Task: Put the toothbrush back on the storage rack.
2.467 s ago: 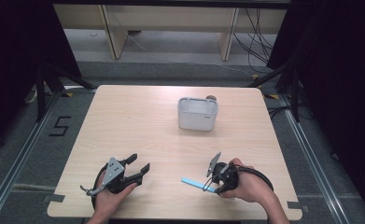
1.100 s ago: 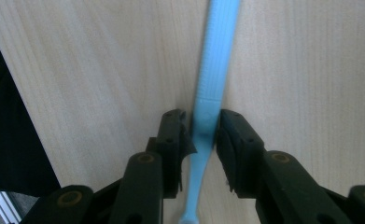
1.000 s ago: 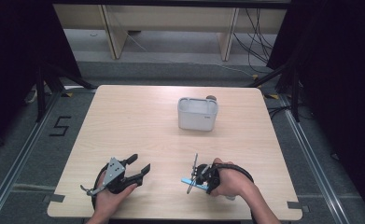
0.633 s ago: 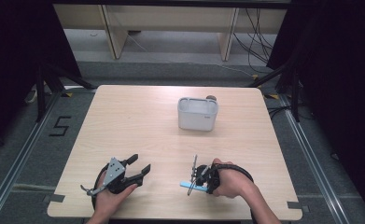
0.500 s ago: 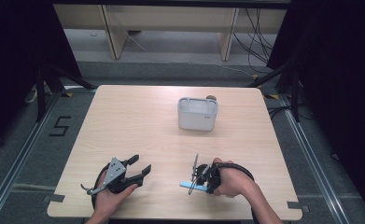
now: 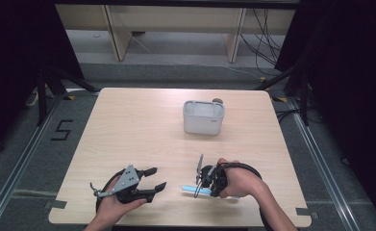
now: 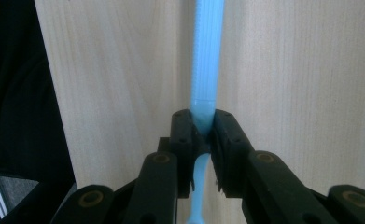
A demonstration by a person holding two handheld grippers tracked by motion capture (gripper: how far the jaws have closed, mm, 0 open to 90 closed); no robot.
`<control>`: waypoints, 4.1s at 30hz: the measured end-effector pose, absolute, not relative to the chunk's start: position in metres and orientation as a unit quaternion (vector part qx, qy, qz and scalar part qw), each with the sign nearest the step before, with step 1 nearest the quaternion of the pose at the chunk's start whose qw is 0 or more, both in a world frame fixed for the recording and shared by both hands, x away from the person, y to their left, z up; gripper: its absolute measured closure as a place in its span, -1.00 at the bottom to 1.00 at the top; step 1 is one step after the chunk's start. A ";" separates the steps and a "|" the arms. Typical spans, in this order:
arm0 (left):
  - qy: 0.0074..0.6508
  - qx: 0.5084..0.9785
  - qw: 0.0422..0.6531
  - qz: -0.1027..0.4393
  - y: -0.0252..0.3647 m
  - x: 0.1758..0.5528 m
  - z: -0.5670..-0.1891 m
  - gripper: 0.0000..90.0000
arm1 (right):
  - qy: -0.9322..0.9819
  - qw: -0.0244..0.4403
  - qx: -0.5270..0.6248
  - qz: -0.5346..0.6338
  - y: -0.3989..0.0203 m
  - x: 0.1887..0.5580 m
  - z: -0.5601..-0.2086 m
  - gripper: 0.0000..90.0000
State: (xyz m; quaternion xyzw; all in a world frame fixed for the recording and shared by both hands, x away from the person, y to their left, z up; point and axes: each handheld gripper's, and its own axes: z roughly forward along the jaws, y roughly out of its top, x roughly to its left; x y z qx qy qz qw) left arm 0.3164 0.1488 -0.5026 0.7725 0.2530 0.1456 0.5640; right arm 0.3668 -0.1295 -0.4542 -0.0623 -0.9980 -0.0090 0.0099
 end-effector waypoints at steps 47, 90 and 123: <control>0.081 0.852 0.516 0.039 0.094 0.326 -0.518 0.55 | -0.998 0.049 0.016 -0.038 -0.091 0.357 -0.441 0.77; 0.147 0.829 0.537 0.050 0.115 0.333 -0.517 0.74 | -0.983 -0.089 -0.040 -0.153 -0.125 0.352 -0.414 0.12; 0.231 0.761 0.592 0.132 0.135 0.342 -0.508 0.74 | -0.891 -0.126 -0.212 -0.380 -0.148 0.345 -0.453 -0.14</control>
